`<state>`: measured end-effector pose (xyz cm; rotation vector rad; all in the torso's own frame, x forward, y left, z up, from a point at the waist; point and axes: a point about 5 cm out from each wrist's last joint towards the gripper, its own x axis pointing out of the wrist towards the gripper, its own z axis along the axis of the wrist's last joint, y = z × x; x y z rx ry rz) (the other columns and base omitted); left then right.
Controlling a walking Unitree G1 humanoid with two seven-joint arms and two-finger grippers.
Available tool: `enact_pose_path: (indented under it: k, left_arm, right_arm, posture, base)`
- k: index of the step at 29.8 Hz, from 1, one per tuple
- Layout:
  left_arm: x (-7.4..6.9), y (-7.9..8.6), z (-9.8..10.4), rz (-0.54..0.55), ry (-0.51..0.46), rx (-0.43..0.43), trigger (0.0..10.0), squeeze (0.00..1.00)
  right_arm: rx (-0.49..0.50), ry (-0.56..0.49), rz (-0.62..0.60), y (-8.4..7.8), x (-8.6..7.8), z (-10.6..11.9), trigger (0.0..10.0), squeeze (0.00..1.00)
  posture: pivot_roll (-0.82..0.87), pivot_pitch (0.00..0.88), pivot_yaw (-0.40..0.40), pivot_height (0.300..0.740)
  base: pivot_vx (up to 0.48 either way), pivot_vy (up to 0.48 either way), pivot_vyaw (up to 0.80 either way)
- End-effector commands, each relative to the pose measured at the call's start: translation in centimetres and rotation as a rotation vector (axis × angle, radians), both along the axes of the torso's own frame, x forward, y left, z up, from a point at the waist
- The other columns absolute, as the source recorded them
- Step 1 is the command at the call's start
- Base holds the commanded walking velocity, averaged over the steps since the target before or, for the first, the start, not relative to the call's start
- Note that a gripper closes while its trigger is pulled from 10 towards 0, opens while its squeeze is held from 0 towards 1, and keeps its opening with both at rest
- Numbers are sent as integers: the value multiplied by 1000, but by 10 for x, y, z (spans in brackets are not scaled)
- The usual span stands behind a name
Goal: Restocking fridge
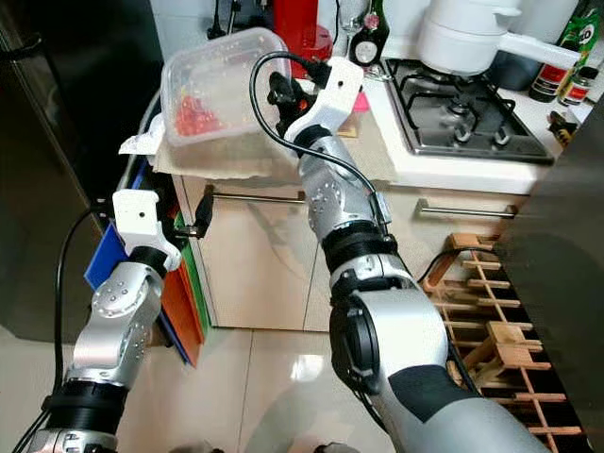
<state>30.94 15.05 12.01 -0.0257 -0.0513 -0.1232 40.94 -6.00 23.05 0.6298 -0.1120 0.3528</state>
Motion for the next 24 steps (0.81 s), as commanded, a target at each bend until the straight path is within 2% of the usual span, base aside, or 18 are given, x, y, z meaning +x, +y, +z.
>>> enact_pose_path:
  k: [1, 10, 20, 21, 22, 23, 24]
  left_arm:
    - [-1, -1, 5, -5, -13, 14, 10000, 0]
    - [-5, 0, 7, -3, -11, 20, 10000, 0]
    - [-11, 1, 7, 7, -4, 23, 10000, 0]
    - [-11, 1, 7, 8, -4, 23, 10000, 0]
    - [-11, 1, 7, 8, -4, 23, 10000, 0]
    - [-11, 1, 8, 9, -3, 23, 10000, 0]
    - [-11, 1, 8, 9, -2, 22, 10000, 0]
  right_arm:
    - [6, -2, -69, -9, 3, 4, 0, 0]
    - [-17, 53, -141, -17, 5, -6, 0, 0]
    - [-44, 108, -145, -9, 4, -12, 0, 0]
    - [-56, 110, -147, -8, 4, -12, 2824, 0]
    - [-56, 110, -147, -8, 4, -12, 2824, 0]
    - [-73, 116, -156, -8, 5, -11, 10000, 0]
    - [-80, 120, -161, -8, 5, -11, 10000, 0]
  posture:
    - [109, 29, -28, 740]
    - [125, 47, -36, 740]
    - [142, 60, -48, 740]
    - [142, 62, -48, 740]
    - [142, 62, -48, 740]
    - [143, 65, -52, 740]
    - [143, 65, -52, 740]
  base:
    - [0, 0, 0]
    - [0, 0, 0]
    - [0, 0, 0]
    - [0, 0, 0]
    - [0, 0, 0]
    - [0, 0, 0]
    - [0, 0, 0]
